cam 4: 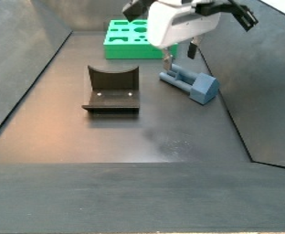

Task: Pick up the 3 prong object. Move up. Rotate the 3 prong object. Place the 3 prong object on the fixture. Regrasp the 3 prong object. Move to above the board. Insert the 3 prong object.
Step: Pick up the 3 prong object.

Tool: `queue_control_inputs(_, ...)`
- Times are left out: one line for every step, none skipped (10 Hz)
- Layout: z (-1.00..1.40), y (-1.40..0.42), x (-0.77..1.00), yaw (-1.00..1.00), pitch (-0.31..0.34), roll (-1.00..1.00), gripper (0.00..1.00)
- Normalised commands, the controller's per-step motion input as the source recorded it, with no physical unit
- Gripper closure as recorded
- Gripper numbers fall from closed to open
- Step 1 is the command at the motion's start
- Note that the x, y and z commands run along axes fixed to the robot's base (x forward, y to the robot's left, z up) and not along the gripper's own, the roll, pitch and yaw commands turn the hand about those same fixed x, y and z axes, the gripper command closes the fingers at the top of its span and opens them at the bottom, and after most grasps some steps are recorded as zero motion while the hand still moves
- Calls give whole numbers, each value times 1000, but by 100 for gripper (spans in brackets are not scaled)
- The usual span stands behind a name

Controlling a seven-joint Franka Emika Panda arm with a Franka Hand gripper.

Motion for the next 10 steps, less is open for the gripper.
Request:
queue_control_inputs(-466,-77,-126,97,-54,63,0)
queue_control_inputs(-483,-63,-149,31,-36,83,0)
queue_control_inputs(-443,-51,-143,0,-19,84,0)
queue_control_inputs(-474,-43,-154,3,-21,89,0)
queue_control_inputs(-486,-31,-177,46,-49,60,0)
queue_control_inputs(-554,-40,-209,163,-106,24,0)
queue_control_inputs(-589,-89,-209,217,-117,47,0)
queue_control_inputs(-569,-106,-214,229,-157,0,0)
queue_control_inputs(-603,-151,-260,209,-206,0,0)
queue_control_inputs(-611,-260,-263,140,-284,-1,0)
